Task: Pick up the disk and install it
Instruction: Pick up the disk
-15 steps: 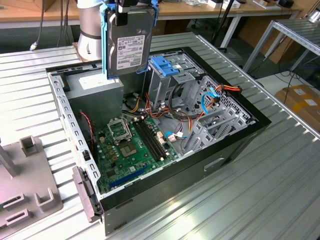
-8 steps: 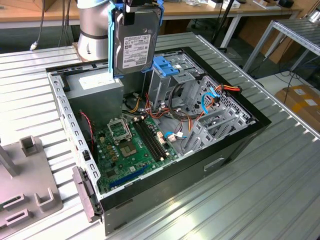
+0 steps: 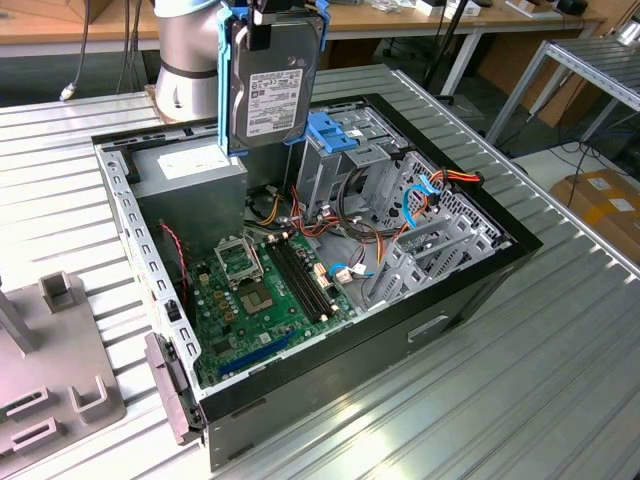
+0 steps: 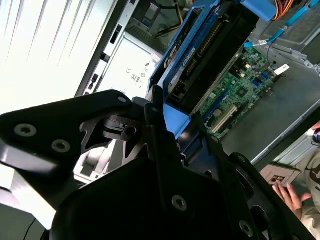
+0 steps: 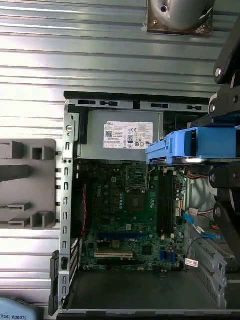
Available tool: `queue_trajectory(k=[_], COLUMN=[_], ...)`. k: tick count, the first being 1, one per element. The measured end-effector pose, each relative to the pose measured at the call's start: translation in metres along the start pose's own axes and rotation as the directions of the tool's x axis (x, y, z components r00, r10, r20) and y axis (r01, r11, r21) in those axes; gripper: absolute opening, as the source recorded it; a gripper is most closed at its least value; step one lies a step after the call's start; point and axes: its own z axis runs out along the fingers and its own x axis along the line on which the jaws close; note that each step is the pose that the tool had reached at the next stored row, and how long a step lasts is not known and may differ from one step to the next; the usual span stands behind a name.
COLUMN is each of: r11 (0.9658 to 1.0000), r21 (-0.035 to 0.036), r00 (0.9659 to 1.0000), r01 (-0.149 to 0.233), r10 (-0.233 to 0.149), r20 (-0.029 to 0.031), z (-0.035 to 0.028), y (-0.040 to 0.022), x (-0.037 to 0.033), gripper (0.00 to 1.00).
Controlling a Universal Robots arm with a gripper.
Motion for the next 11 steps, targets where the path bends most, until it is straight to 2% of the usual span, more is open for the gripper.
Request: queue_trajectory(k=[6, 8, 11], r11=[1.0, 1.0, 1.0], r21=[0.0, -0.0001, 0.0], r00=[1.0, 1.0, 1.0], r01=[0.0, 0.0, 0.0], r10=[0.0, 0.0, 0.0], r20=[0.0, 0.0, 0.0], z=[0.0, 0.0001, 0.0002], y=[-0.0008, -0.0028, -0.0107], x=[0.0, 0.0, 0.0002], gripper=[0.37, 0.37, 0.37])
